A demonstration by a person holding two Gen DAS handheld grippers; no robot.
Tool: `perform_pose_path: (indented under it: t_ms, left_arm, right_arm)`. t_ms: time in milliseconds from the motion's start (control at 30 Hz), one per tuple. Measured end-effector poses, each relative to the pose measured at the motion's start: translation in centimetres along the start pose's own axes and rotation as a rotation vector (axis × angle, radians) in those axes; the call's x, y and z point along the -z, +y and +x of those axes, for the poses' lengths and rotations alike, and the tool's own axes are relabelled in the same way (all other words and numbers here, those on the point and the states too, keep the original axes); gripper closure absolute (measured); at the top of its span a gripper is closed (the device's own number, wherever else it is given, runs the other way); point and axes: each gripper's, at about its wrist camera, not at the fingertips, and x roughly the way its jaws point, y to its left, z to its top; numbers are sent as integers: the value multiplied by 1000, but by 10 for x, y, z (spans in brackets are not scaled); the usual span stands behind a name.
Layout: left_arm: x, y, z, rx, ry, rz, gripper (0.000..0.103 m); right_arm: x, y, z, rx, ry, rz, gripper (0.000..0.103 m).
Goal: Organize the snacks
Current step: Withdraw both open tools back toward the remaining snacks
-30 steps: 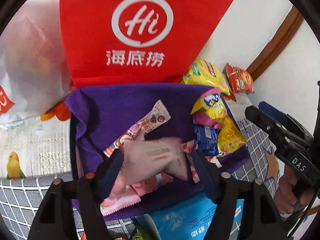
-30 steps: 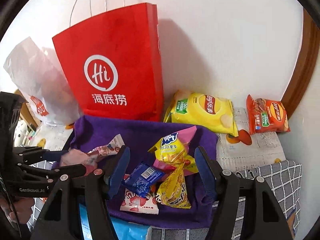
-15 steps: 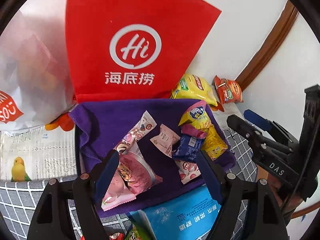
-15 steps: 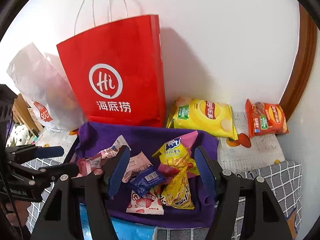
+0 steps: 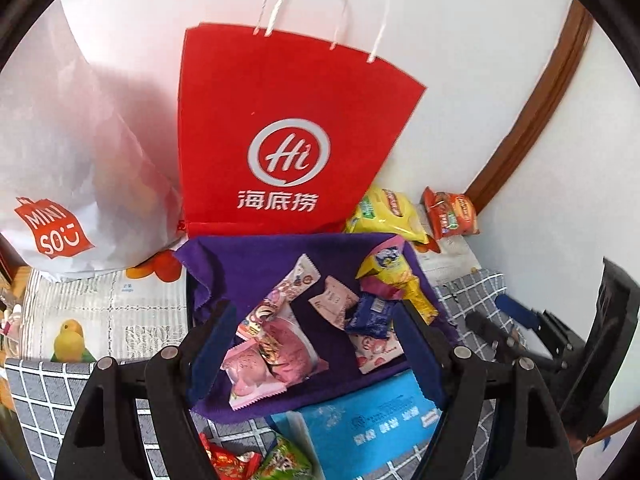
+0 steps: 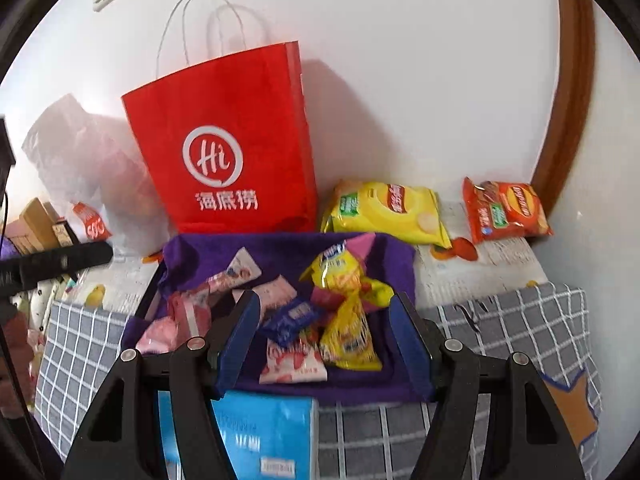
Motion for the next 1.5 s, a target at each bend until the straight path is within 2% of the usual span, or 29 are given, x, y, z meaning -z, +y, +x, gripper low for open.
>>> perform_pose_path:
  t_ms: [233,333,533,667,833,1000,1100,1133,1167,1500]
  left_arm:
    - [5,-25,-26,24,-42,84,25]
    - [7,-29,-42,1,-67,88,25]
    - [27,-9,-67,-73,-61,59,25]
    - [48,14,-73,-118,-28,14,25]
    - [76,51,-76,-181,8,-57,25]
    - [105,85,-73,-228,46,-109,25]
    - [117,100,-68,-238,67,-133,25]
    - [120,105,-66,-238,72,-141,25]
    - [122,109,-64,-237,77,-148,25]
    - [136,126,-51,-210,104,-171,25]
  right_arm:
    - [25,3,-35,22,14,-32,36]
    - [33,2,-47,13,26,-33,36]
    - [51,12,-71,-13,3,-43,36]
    - [62,29,-74,-55,9,-45,36]
    - [75,56,-67,-110,33,-76,36]
    - [91,94,-53,-137,62,-144,43]
    - [96,115,-41,-157,77,-171,53]
    - [97,122,-36,-161,82,-181,61]
    - [98,126,-33,-164,89,-190,65]
    - [95,160,7,-198,136,-194,67]
